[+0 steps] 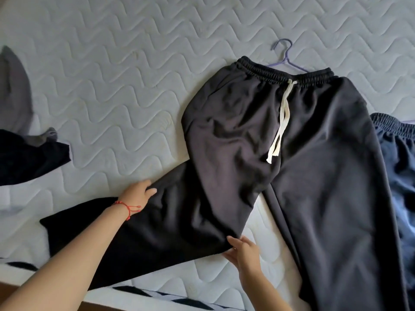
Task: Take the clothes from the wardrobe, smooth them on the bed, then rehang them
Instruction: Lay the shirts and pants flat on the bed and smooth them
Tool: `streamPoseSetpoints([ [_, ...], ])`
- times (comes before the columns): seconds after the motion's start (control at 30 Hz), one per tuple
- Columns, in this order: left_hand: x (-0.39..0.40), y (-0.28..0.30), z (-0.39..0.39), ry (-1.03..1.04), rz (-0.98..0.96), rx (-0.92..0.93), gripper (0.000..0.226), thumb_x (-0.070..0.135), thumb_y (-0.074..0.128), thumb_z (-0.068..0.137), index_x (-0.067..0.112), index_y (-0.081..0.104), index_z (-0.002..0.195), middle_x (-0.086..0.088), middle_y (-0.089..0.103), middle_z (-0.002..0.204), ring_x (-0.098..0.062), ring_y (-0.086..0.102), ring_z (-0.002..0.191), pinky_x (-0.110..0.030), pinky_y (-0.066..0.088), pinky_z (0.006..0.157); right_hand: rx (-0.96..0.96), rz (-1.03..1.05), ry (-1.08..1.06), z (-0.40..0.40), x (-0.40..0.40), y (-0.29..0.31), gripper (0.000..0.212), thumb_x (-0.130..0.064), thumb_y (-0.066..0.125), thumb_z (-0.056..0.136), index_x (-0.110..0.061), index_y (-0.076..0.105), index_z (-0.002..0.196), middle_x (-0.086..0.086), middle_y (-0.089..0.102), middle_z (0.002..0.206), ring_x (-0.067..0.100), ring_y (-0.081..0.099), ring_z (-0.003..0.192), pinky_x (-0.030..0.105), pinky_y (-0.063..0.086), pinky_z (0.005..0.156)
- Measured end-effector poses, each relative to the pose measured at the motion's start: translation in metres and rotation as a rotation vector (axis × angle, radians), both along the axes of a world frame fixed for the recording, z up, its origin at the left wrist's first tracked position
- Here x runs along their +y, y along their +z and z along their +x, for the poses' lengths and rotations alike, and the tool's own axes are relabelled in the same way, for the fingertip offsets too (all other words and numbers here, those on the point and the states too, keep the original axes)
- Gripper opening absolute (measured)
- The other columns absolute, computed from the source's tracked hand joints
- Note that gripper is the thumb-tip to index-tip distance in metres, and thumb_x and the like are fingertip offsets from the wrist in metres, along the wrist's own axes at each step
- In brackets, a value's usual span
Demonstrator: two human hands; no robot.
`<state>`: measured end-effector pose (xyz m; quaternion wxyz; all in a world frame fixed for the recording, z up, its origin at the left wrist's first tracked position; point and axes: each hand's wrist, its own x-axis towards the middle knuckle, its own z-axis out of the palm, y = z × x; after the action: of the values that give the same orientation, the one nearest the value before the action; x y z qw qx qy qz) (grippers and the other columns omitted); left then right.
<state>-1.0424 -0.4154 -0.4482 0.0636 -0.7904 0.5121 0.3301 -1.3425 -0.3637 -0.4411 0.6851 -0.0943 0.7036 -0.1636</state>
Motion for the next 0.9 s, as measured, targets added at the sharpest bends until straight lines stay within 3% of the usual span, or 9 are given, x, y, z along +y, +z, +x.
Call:
streamPoseSetpoints([
  [0.1,0.025,0.015,-0.009,0.065,0.239,0.241,0.024,0.020,0.052,0.092,0.008,0.052,0.071,-0.004,0.055,0.082,-0.015,0.050,0.085,-0.026,0.035,0.073,0.072,-0.057,-0.180,-0.016,-0.005,0.003,0.027,0.002,0.053,0.083,-0.012,0.048,0.061,0.005,0.039,0.051,0.019,0.040,0.052,0.025,0.042,0.051],
  [0.2,0.070,0.015,-0.013,0.338,0.356,0.498,0.027,0.027,0.061,0.084,0.000,0.063,0.081,-0.008,0.065,0.087,-0.017,0.059,0.084,-0.029,0.043,0.078,0.078,-0.083,-0.376,-0.034,-0.006,0.011,0.023,0.001,0.055,0.083,-0.013,0.051,0.065,0.005,0.039,0.061,0.016,0.039,0.057,0.025,0.040,0.059],
  [0.3,0.110,0.005,-0.022,0.398,0.354,0.471,0.035,0.038,0.067,0.073,0.004,0.062,0.080,-0.006,0.066,0.086,-0.015,0.059,0.081,-0.032,0.047,0.078,0.000,-0.034,-0.441,-0.041,0.004,0.011,0.004,-0.006,0.056,0.086,-0.006,0.060,0.084,0.008,0.051,0.072,0.019,0.049,0.064,0.027,0.045,0.067],
  [0.37,0.122,0.006,-0.039,0.358,0.226,0.431,0.042,0.040,0.067,0.072,0.006,0.065,0.095,-0.005,0.070,0.098,-0.016,0.063,0.092,-0.034,0.050,0.087,-0.066,-0.007,-0.340,-0.036,0.016,0.009,0.013,-0.014,0.056,0.088,-0.005,0.062,0.096,0.010,0.060,0.081,0.022,0.057,0.072,0.029,0.048,0.075],
  [0.47,0.116,0.014,-0.057,0.358,-0.021,0.336,0.019,0.023,0.067,0.080,0.009,0.064,0.092,-0.001,0.068,0.091,-0.016,0.063,0.087,-0.027,0.048,0.078,-0.114,0.028,-0.175,-0.017,0.036,0.008,0.015,-0.019,0.062,0.086,-0.006,0.064,0.093,0.009,0.069,0.093,0.024,0.064,0.091,0.033,0.051,0.084],
  [0.53,0.109,0.016,-0.063,0.260,-0.084,0.286,0.022,0.028,0.068,0.079,0.007,0.063,0.087,-0.003,0.064,0.088,-0.018,0.061,0.084,-0.032,0.050,0.078,-0.122,0.041,-0.073,0.002,0.048,0.007,0.011,-0.015,0.066,0.083,-0.009,0.065,0.091,0.007,0.070,0.097,0.024,0.064,0.097,0.029,0.051,0.080],
  [0.67,0.103,0.018,-0.061,0.240,0.026,0.292,0.025,0.024,0.058,0.087,0.003,0.065,0.098,-0.009,0.069,0.097,-0.021,0.062,0.093,-0.026,0.044,0.079,-0.113,0.066,-0.128,0.033,0.059,0.006,0.013,-0.007,0.060,0.087,-0.003,0.061,0.099,0.006,0.066,0.089,0.022,0.062,0.087,0.028,0.052,0.071],
  [0.77,0.109,0.028,-0.063,0.305,0.150,0.322,0.030,0.027,0.054,0.090,0.002,0.062,0.103,-0.010,0.068,0.100,-0.024,0.062,0.099,-0.029,0.046,0.085,-0.235,0.147,-0.265,0.031,0.065,0.011,0.018,-0.014,0.056,0.090,-0.004,0.060,0.104,0.012,0.067,0.104,0.028,0.062,0.098,0.034,0.052,0.072],
  [0.9,0.138,0.073,-0.076,0.646,0.224,0.678,0.013,0.014,0.056,0.088,0.009,0.067,0.082,0.001,0.073,0.071,-0.017,0.067,0.081,-0.022,0.051,0.067,-0.444,0.123,-0.192,-0.007,0.085,0.030,0.034,-0.033,0.055,0.089,-0.007,0.066,0.107,0.011,0.072,0.106,0.024,0.068,0.098,0.037,0.049,0.086],
])
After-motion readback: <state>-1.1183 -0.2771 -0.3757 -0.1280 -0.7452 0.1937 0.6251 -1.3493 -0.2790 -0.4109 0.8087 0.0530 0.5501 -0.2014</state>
